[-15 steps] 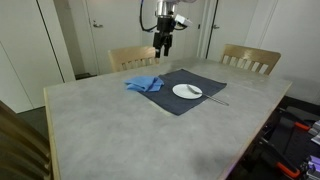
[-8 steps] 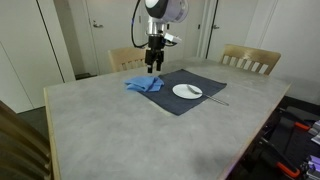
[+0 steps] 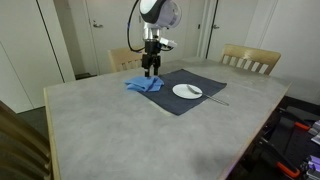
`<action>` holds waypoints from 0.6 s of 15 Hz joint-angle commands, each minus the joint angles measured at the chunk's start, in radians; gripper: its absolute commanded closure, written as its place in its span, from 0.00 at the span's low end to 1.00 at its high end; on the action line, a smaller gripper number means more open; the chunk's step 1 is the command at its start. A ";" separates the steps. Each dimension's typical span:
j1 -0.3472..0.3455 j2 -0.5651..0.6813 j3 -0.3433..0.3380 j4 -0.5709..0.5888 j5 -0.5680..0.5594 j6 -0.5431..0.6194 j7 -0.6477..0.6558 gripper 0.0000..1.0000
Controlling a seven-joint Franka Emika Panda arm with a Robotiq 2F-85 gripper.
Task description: Move the blue cloth to the right
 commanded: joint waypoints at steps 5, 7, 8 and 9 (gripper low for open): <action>-0.001 0.077 0.009 0.136 -0.007 -0.092 -0.001 0.00; 0.003 0.086 0.009 0.146 -0.007 -0.105 0.002 0.00; 0.003 0.089 0.010 0.151 -0.005 -0.114 0.002 0.00; 0.003 0.094 0.011 0.158 -0.004 -0.120 0.003 0.00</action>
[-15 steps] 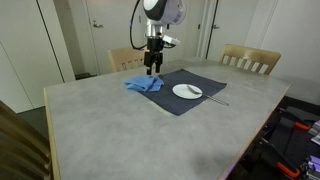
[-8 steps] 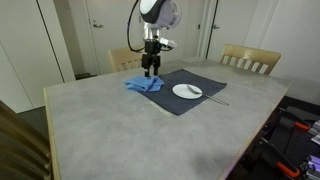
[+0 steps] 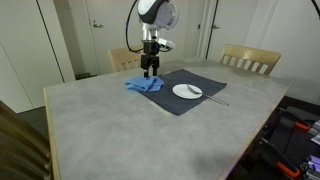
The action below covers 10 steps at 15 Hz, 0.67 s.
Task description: Move the blue cloth to the right
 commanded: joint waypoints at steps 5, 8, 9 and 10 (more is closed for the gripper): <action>-0.004 0.055 0.012 0.083 0.004 -0.085 0.006 0.25; -0.005 0.068 0.014 0.103 0.005 -0.105 0.000 0.40; -0.006 0.071 0.015 0.108 0.006 -0.110 -0.002 0.48; -0.006 0.071 0.015 0.112 0.006 -0.118 -0.001 0.55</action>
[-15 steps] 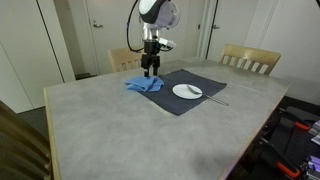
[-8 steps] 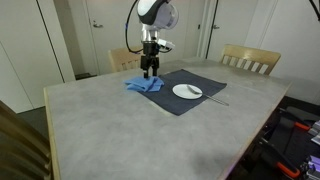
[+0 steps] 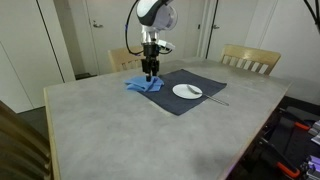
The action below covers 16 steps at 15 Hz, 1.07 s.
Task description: Move the blue cloth to the right
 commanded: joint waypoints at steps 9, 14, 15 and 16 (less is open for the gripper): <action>-0.053 0.004 0.053 0.062 0.084 -0.050 -0.045 1.00; -0.120 -0.036 0.087 0.035 0.161 -0.055 -0.104 0.98; -0.132 -0.048 0.084 0.025 0.168 -0.061 -0.107 0.98; -0.144 -0.058 0.081 0.018 0.172 -0.073 -0.109 0.98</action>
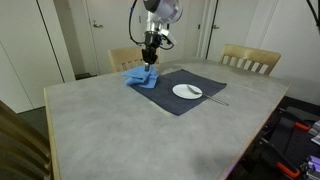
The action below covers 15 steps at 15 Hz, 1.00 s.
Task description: Move the blue cloth to the right
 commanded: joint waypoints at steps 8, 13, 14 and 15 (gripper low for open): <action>-0.097 -0.172 -0.088 -0.131 -0.020 0.008 0.006 0.98; -0.087 -0.217 -0.172 -0.178 -0.133 -0.101 0.048 0.98; -0.090 -0.225 -0.182 -0.199 -0.145 -0.105 0.062 0.98; -0.093 -0.232 -0.189 -0.225 -0.152 -0.092 0.071 0.98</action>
